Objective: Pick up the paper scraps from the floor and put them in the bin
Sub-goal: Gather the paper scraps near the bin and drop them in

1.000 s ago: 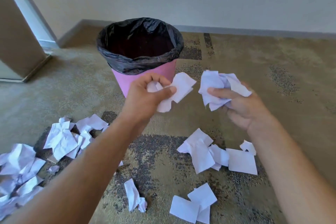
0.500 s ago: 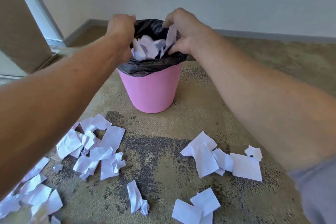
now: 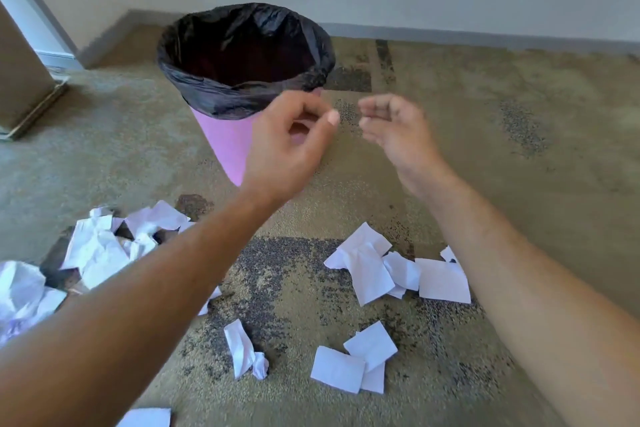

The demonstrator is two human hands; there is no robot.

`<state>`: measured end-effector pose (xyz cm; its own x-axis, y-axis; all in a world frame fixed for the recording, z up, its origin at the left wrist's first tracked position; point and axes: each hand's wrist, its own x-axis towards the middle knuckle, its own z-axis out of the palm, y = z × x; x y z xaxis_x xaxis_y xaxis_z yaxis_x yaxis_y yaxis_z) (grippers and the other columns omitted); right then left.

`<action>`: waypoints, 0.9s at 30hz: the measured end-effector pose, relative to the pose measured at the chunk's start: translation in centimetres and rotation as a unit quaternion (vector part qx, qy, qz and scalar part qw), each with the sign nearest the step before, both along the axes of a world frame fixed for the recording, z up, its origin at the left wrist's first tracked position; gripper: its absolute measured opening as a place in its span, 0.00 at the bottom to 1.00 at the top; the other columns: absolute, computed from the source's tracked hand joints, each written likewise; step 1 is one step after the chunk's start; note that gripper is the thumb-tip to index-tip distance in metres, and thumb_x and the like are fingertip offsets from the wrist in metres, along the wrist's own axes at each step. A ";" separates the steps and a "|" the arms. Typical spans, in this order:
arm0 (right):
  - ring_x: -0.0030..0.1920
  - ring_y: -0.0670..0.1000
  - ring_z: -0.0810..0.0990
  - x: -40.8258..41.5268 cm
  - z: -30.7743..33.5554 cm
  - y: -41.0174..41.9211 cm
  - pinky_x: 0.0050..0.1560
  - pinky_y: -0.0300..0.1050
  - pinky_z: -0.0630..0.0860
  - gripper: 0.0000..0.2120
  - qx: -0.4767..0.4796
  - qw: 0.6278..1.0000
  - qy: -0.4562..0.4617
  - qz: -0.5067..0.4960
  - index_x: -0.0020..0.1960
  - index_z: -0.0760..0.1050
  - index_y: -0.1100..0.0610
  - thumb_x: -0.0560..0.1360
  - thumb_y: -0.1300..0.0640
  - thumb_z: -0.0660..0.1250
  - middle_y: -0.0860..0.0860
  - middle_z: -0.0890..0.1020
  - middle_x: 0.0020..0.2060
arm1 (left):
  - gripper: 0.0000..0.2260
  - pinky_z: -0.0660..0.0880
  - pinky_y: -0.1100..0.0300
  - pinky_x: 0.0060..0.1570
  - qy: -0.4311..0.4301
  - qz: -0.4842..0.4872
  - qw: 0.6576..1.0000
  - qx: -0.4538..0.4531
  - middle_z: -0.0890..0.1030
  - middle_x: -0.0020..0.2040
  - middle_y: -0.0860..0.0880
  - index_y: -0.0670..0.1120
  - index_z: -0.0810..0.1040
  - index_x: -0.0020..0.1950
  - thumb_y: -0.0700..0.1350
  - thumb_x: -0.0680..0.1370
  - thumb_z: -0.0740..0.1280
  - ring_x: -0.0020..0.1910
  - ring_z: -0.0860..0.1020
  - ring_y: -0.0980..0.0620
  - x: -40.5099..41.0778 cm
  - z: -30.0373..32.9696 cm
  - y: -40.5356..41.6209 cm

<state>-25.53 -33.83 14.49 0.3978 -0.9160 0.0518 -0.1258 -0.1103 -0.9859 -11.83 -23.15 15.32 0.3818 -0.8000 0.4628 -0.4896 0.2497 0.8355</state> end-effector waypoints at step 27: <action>0.71 0.61 0.59 -15.0 -16.2 5.7 0.68 0.54 0.63 0.42 0.072 0.862 0.497 0.061 0.75 0.61 0.43 0.66 0.35 0.73 0.54 0.62 0.71 | 0.40 0.68 0.44 0.66 -0.242 -0.115 0.846 0.462 0.61 0.72 0.43 0.58 0.59 0.76 0.59 0.69 0.75 0.69 0.63 0.39 -12.4 -19.1 0.1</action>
<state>-40.57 -28.17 -1.67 0.2742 -0.8321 -0.4821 -0.9131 -0.0681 -0.4019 -24.25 -23.05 -3.76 0.1113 -0.9329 -0.3424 -0.8571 -0.2645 0.4420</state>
